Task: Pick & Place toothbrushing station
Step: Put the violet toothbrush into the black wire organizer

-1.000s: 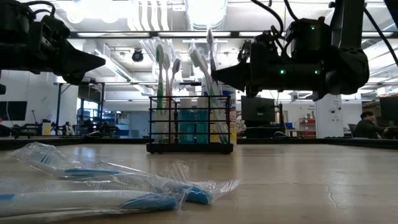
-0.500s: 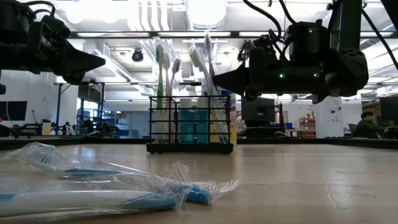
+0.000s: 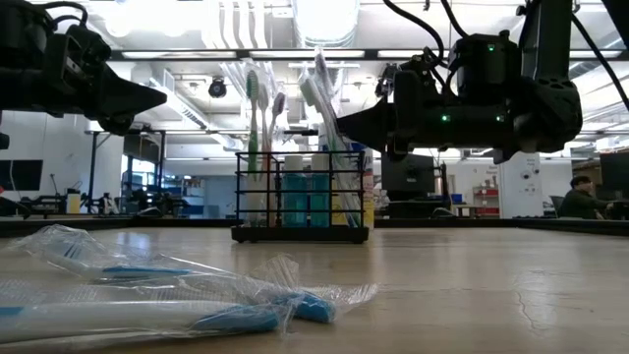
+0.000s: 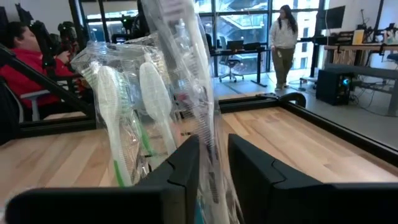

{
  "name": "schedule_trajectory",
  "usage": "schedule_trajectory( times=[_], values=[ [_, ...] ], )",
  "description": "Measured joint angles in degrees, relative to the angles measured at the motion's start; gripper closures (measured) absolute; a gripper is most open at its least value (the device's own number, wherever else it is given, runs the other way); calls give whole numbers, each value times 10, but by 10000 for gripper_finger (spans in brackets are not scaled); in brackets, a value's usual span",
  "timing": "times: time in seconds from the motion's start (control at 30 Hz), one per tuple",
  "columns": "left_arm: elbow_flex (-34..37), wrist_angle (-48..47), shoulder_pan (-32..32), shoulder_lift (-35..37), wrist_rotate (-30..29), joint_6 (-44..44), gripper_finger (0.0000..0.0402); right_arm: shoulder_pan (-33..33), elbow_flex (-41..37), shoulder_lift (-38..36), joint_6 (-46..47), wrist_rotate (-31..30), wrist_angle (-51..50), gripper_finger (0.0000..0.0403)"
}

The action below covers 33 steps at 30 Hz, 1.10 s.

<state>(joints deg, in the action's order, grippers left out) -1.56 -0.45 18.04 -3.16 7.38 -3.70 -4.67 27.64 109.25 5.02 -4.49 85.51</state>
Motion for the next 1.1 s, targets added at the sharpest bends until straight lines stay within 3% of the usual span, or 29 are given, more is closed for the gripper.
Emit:
schedule_trajectory(
  times=[0.4, 0.8, 0.97, 1.1],
  values=[
    [0, -1, 0, 0, 0, -2, 388, 0, 12, -1, 15, 0, 0, 236],
    [0, -2, 0, 0, 0, -4, 388, 0, 20, -44, 6, -1, -20, 218],
    [0, -2, 0, 0, 0, -4, 388, 0, 31, -135, 4, -6, -160, 215],
    [0, -2, 0, 0, 0, -4, 388, 0, 111, -227, 2, -6, -422, 208]
  ],
)
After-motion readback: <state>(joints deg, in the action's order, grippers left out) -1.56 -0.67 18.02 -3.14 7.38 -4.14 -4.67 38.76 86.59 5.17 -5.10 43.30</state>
